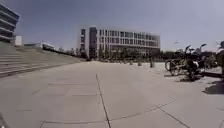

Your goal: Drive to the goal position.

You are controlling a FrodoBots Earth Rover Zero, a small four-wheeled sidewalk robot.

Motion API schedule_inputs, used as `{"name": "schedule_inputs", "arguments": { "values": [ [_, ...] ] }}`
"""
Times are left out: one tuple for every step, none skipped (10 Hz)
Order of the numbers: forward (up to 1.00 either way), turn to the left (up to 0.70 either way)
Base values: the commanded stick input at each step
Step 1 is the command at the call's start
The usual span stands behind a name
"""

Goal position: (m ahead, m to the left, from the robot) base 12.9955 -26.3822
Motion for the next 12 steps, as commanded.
{"name": "schedule_inputs", "arguments": {
  "values": [
    [1.0, 0.0],
    [1.0, 0.0],
    [1.0, 0.0],
    [1.0, 0.0],
    [1.0, 0.0],
    [1.0, 0.0],
    [1.0, 0.0],
    [1.0, 0.0],
    [1.0, 0.0],
    [1.0, 0.0],
    [1.0, 0.0],
    [1.0, 0.0]
  ]
}}
